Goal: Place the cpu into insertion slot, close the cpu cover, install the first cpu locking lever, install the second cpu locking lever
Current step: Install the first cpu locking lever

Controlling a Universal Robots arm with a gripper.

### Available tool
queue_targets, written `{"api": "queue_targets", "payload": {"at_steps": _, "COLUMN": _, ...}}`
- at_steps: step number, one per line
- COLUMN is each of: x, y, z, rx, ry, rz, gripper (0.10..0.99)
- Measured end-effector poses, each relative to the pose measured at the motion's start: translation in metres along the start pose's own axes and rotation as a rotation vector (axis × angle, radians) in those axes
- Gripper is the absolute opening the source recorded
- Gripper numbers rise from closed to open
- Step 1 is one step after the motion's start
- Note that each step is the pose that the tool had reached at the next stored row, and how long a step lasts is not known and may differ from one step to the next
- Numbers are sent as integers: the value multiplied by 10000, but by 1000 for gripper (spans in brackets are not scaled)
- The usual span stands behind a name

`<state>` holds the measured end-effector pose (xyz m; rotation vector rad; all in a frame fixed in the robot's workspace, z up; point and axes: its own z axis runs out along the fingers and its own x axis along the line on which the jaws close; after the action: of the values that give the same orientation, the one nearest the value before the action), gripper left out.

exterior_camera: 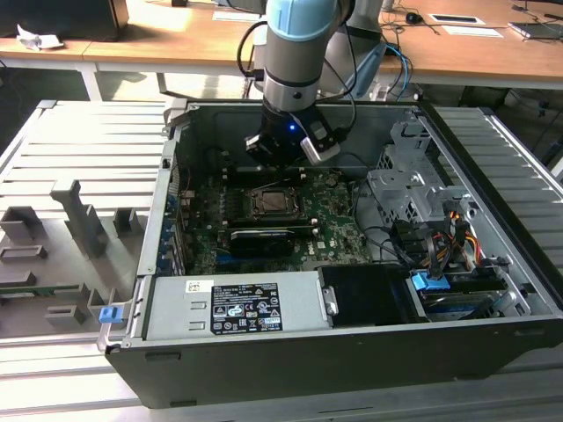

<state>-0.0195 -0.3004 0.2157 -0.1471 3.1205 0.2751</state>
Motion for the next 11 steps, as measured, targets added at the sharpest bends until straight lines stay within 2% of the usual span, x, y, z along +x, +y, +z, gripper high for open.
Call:
{"api": "queue_targets", "payload": {"at_steps": 5, "x": -17, "y": -14, "z": 78, "rx": 54, "ry": 1, "rz": 22, "gripper": 106}}
{"api": "queue_targets", "payload": {"at_steps": 8, "x": -17, "y": -16, "z": 100, "rx": 116, "ry": 3, "rz": 35, "gripper": 106}}
{"api": "queue_targets", "payload": {"at_steps": 11, "x": -17, "y": -20, "z": 123, "rx": 275, "ry": 18, "rz": 52, "gripper": 106}}
